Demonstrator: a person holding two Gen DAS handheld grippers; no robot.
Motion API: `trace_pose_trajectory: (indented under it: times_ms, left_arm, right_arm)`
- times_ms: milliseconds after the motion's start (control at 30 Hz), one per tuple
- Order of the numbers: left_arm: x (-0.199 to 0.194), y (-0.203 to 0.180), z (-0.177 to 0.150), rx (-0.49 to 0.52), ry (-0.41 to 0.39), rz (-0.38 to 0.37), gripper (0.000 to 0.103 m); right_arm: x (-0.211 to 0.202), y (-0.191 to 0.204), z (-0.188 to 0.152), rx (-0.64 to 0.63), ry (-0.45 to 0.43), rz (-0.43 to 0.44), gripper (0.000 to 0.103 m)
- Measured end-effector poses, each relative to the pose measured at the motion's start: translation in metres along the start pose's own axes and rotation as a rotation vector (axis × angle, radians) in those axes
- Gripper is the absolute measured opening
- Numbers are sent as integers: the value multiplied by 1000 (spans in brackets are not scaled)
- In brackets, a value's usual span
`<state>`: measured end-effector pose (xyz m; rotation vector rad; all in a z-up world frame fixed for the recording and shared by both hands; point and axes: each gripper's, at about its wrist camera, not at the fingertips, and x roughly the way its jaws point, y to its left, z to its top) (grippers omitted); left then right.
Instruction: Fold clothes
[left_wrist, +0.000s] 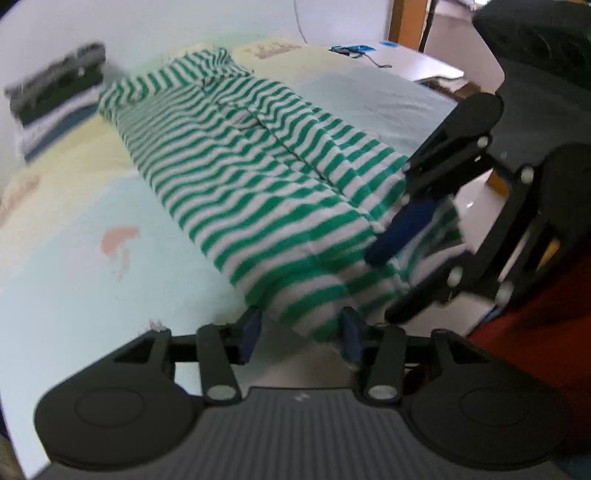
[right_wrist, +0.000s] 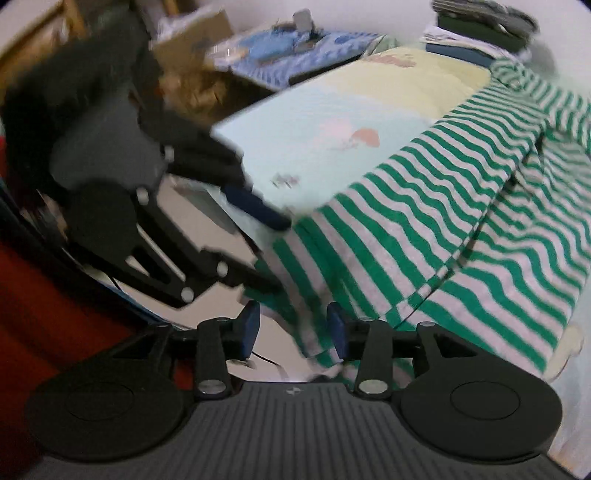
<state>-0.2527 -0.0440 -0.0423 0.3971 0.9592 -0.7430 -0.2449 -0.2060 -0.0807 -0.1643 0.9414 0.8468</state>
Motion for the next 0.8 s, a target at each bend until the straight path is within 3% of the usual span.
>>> trace_pose_trajectory:
  times_ms: [33,100,233,267,400,467,533,600,633,667,733,800]
  left_arm:
    - [3,-2,2,23,-1,14,40]
    - [5,-4,3,34,-3,20,21]
    - [2,1,1,-22,-2,-18,17]
    - [2,2,1,-36,-2,-27,17]
    - [0,7,-1,-91,-2,-64,12]
    - [-1,3,-7,-84,17,-72,12]
    - [2,-1,-15,-79,53,-89,0]
    - [11,-5,-20,-78,106,-98,0]
    - [12,-7,-21,-66,112,-83,0]
    - [9,-6,-19,-68,101,-86,0]
    - [-2,-1,-14,-88,65,-103,4]
    - [-16,9,-8,-123,25,-133,18]
  right_arm:
    - [5,5,2,-42,7,0,42]
    - [7,0,2,-17,9,-17,36]
    - [10,-18,1,94,40,-53,0]
    - [9,-22,1,128,40,-48,0]
    - [4,-30,-5,220,65,1,1]
    - [0,-35,-10,266,95,19,12]
    - [-8,-41,-19,334,84,28,19]
    - [-12,-47,-24,398,68,38,30]
    - [-14,-49,-26,424,53,43,41]
    - [-15,-51,-28,449,38,48,42]
    - [-15,-53,-28,479,10,83,42]
    - [-12,-54,-30,495,24,84,42]
